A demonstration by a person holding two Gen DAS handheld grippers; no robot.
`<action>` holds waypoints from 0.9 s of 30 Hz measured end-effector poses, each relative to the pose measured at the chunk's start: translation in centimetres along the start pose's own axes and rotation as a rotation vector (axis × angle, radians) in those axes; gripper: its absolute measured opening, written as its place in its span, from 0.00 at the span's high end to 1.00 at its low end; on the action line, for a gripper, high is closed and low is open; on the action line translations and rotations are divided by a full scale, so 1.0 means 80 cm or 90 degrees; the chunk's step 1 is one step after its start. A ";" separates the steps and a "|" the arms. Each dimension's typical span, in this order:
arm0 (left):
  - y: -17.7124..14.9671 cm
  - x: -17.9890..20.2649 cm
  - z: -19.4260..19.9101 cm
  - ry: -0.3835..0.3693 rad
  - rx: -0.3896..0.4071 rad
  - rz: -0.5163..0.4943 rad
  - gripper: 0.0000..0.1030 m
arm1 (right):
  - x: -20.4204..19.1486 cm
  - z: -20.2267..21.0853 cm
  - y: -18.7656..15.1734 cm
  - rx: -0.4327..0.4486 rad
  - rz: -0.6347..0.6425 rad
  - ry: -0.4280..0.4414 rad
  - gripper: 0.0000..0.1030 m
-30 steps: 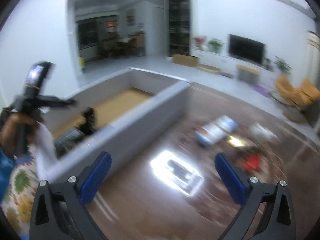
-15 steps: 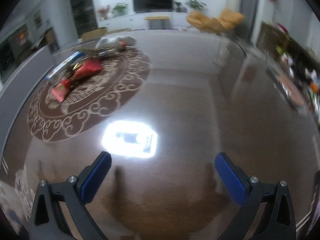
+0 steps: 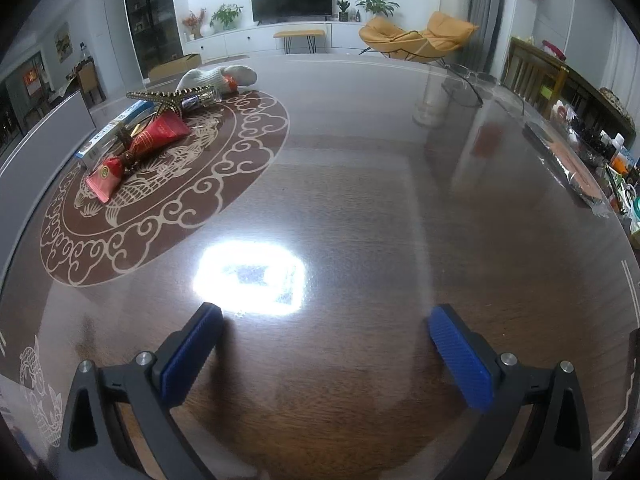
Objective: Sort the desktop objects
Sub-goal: 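Bring both open tools back over the table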
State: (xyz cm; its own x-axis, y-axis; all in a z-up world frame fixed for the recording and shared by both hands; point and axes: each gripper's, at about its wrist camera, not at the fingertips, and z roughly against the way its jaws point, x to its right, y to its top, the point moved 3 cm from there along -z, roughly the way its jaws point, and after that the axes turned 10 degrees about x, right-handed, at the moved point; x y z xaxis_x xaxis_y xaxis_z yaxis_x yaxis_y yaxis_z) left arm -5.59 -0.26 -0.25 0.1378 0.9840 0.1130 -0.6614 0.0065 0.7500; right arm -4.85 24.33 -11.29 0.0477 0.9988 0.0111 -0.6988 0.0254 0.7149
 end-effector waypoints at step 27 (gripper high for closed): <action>-0.056 -0.036 -0.096 0.079 -0.035 -0.030 0.00 | 0.000 0.001 0.000 0.000 0.000 -0.001 0.00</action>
State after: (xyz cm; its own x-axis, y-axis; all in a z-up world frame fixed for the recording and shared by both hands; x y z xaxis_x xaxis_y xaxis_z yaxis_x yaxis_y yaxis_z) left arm -8.68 -1.76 -8.92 0.0803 0.9968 -0.0058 -0.6957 0.0603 0.7158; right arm -4.80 24.34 -11.24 0.0487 0.9987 0.0116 -0.6989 0.0258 0.7147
